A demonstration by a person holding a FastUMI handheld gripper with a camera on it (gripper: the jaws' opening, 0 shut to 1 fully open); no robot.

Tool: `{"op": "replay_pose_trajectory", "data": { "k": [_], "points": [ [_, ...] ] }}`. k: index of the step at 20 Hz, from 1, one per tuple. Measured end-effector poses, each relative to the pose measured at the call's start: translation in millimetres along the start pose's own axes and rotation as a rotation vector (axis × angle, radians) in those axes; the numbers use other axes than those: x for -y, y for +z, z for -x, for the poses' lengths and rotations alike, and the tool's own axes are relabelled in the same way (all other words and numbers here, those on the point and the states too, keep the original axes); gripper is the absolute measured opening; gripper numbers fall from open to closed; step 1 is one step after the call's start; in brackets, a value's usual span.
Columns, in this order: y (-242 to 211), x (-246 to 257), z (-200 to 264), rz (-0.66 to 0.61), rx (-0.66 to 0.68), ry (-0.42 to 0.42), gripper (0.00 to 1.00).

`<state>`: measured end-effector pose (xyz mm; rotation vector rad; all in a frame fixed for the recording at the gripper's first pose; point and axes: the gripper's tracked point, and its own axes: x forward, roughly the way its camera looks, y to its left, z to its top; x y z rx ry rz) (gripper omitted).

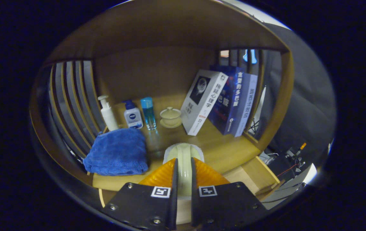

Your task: Pull open the drawer, take out the items inside it, and place them on the countertop above the cabinet.

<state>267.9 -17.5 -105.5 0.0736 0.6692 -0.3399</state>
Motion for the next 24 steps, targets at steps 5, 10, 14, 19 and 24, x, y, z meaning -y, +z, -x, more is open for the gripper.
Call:
{"op": "replay_pose_trajectory", "data": {
  "k": [5, 10, 14, 19, 24],
  "points": [
    [-16.0, -12.4, -40.5, 0.052, -0.052, 0.058, 0.18],
    [-14.6, -12.1, -62.7, 0.032, -0.04, 0.092, 0.18],
    [-17.7, -7.9, -76.2, 0.01, -0.027, 0.113, 0.18],
    [-12.8, -4.2, -73.1, -0.008, -0.007, 0.126, 0.2],
    [-5.5, -9.0, -60.0, -0.016, 0.038, 0.174, 0.64]
  ]
}}
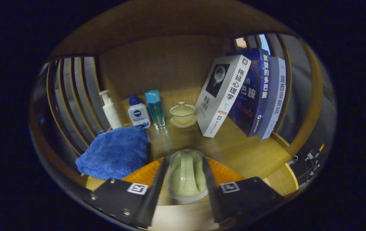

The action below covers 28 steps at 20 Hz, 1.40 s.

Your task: Pull open the drawer, take out the items inside it, and place them on the countertop above the cabinet.

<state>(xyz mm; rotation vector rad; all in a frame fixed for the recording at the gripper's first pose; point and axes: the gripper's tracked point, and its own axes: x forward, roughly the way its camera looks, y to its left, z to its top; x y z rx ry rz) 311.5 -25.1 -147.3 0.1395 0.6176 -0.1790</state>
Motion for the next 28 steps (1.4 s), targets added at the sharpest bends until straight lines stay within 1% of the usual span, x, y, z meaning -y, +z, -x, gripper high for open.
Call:
{"op": "replay_pose_trajectory", "data": {
  "k": [3, 7, 11, 14, 18, 21, 25, 28],
  "points": [
    [7.4, -9.8, 17.1, 0.013, 0.046, 0.056, 1.0],
    [32.3, -18.4, 54.6, 0.041, 0.192, 0.111, 1.0],
    [56.9, -20.3, 110.4, 0.109, 0.364, 0.117, 1.0],
    [64.4, -20.6, 161.7, 0.125, 0.488, 0.113, 1.0],
    [46.7, -4.9, 219.1, 0.125, 0.582, 0.057, 1.0],
    [25.3, 6.0, 251.3, 0.146, 0.624, 0.023, 1.0],
    [-13.5, 16.3, 272.6, 0.165, 0.624, -0.009, 1.0],
    [-53.8, 17.4, 274.1, 0.168, 0.578, -0.001, 1.0]
  ]
}}
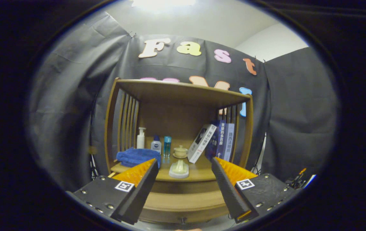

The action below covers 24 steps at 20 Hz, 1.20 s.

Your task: Pull open the drawer, take out the items inside it, and place them on the countertop above the cabinet.

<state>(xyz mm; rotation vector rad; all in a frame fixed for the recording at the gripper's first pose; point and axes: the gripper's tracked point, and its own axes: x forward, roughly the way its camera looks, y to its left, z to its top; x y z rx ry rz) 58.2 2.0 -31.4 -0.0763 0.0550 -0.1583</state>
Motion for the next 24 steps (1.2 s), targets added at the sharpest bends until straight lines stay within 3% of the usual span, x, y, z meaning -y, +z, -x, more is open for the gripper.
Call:
{"op": "replay_pose_trajectory", "data": {
  "k": [7, 12, 24],
  "points": [
    [-95.9, -3.3, 49.2, -0.1, -0.156, 0.024, 1.0],
    [-144.0, -5.0, 56.7, -0.174, -0.229, 0.035, 1.0],
    [-184.1, -14.4, 41.1, -0.215, -0.306, 0.072, 1.0]
  ]
}}
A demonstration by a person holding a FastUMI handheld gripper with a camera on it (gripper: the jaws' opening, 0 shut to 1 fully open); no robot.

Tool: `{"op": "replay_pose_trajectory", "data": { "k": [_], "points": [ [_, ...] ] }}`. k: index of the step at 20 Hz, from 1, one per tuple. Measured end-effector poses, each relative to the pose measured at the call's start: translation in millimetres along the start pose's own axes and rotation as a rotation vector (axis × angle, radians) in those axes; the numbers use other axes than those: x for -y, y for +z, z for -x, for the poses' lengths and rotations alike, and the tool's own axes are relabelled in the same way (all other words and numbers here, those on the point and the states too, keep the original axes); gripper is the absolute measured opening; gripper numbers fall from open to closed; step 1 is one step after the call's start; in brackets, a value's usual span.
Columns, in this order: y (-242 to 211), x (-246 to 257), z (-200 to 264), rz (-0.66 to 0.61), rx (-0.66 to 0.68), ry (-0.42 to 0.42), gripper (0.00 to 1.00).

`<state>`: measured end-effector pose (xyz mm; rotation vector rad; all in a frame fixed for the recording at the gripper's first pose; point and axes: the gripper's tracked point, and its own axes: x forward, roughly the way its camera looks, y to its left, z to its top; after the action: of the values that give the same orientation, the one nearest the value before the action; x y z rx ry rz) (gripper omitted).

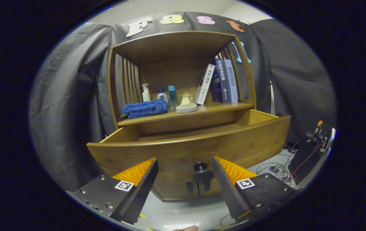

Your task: Pull open the drawer, take out the items inside it, and place them on the countertop above the cabinet.

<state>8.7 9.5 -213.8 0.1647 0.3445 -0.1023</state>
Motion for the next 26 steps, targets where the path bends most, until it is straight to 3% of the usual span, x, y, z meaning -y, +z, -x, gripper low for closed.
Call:
{"op": "replay_pose_trajectory", "data": {
  "k": [12, 26],
  "points": [
    [-6.1, -17.1, -27.4, 0.007, -0.028, 0.062, 1.0],
    [-7.8, -15.2, -33.1, 0.009, -0.029, 0.056, 1.0]
  ]
}}
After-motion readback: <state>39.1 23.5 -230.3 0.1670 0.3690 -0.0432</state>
